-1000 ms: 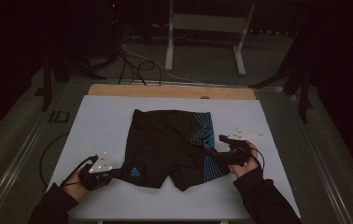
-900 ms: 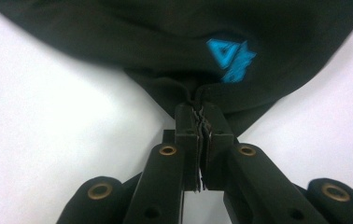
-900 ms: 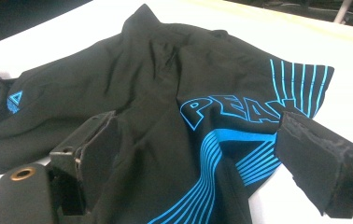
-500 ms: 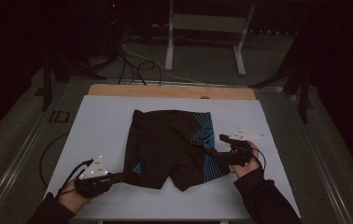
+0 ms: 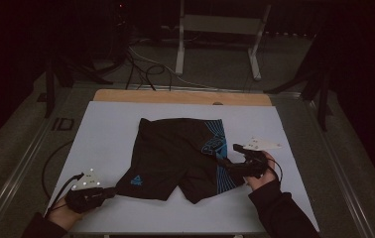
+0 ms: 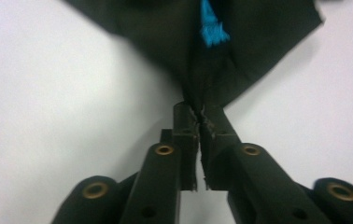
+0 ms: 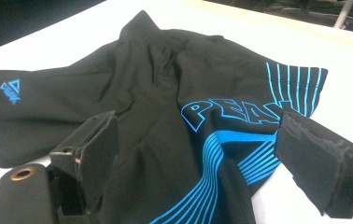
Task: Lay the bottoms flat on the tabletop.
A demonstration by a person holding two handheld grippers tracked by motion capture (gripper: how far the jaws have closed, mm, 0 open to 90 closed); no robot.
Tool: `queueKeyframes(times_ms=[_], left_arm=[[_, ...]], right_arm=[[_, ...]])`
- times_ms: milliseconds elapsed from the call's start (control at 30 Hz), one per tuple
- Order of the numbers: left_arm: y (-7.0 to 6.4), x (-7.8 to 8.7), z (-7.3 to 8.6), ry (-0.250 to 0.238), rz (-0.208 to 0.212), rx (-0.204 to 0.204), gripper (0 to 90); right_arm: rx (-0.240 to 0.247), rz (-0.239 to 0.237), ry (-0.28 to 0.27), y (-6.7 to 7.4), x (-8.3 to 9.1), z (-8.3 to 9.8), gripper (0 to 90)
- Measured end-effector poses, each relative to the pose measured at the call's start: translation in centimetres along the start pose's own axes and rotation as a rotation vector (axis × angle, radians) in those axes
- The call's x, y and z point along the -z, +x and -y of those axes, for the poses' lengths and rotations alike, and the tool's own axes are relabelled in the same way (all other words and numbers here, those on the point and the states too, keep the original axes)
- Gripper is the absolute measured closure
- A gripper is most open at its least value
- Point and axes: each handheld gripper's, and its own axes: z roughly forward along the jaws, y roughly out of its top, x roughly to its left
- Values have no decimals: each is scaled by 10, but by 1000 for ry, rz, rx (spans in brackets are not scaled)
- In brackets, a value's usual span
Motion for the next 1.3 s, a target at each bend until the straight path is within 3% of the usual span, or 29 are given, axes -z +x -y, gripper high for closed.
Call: queueKeyframes(times_ms=[67,100,133,167,233,367,500,667,733,867,967,1100,1167,1233,1300], left_arm=[[0,0,4,3,15,-18,743],[0,0,4,3,15,-18,620],[-3,3,4,-29,10,-27,620],[-5,6,2,-50,14,-28,475],[-11,8,-3,-77,33,-40,332],[-25,6,-15,-97,70,-76,188],[-41,0,-31,-118,100,-132,197],[-63,-15,-57,-141,181,-231,327],[-70,-23,-64,-131,215,-259,341],[-84,-45,-78,-100,293,-331,451],[-91,-61,-83,-60,320,-376,489],[-88,-81,-84,26,304,-417,516],[-84,-89,-83,64,274,-434,519],[-79,-95,-81,86,237,-439,519],[-74,-99,-82,82,241,-422,540]], right_arm=[[5,5,0,0,1,1,139],[5,5,0,0,1,1,139],[1,3,-1,0,1,1,139],[1,7,-1,-1,2,2,139],[0,6,2,-1,2,2,139],[-5,3,2,0,1,2,139],[-3,3,0,1,2,3,139],[-7,-2,-2,0,1,3,140],[-9,-5,-2,0,1,3,139],[-9,-10,-5,0,1,3,140],[-6,-13,-2,0,1,4,140],[-15,-20,-4,1,0,4,140],[-11,-19,-2,1,0,4,140],[-13,-24,-3,1,0,4,140],[-12,-24,0,1,-1,4,140]])
